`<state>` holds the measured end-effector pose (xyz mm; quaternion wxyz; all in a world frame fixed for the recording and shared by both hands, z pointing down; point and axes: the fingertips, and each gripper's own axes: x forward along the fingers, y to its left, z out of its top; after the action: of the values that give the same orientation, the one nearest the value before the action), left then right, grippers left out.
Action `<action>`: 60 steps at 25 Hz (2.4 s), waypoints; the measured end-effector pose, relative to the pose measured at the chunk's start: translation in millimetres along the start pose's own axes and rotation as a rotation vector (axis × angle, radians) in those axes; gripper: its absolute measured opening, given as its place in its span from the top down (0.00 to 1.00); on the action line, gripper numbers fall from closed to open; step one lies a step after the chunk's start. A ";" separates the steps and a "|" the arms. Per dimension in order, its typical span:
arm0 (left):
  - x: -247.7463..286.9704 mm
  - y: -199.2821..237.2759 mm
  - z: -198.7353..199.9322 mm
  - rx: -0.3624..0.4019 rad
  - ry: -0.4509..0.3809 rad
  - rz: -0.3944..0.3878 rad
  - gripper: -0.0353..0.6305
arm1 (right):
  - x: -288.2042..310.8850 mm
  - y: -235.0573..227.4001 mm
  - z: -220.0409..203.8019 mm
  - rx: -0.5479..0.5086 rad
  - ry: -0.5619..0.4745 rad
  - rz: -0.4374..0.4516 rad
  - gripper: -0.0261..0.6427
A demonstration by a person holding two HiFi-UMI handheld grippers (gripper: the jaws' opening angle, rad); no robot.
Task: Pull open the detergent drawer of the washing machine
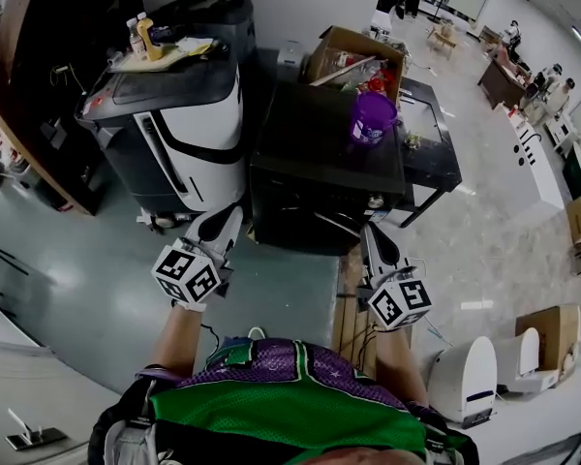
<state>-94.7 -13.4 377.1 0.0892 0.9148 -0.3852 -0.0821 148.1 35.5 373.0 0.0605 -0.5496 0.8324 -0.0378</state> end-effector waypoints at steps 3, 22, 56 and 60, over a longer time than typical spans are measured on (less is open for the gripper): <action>-4.2 2.1 0.0 0.014 0.007 -0.029 0.92 | 8.7 8.9 -5.6 0.009 0.007 0.024 0.96; -29.8 55.0 2.3 -0.041 -0.008 -0.066 0.92 | 70.6 65.8 -28.9 0.012 0.058 0.088 0.96; 107.9 73.6 -11.7 0.033 0.028 -0.013 0.92 | 203.1 -33.5 -121.0 0.274 0.100 0.375 0.78; 113.9 92.8 -22.5 0.011 0.050 -0.007 0.92 | 220.8 -34.9 -168.7 0.303 0.176 0.363 0.78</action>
<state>-75.2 -156.9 410.7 0.0933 0.9185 -0.3799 -0.0572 70.1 -181.8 531.5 0.0754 -0.3706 0.9042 -0.1984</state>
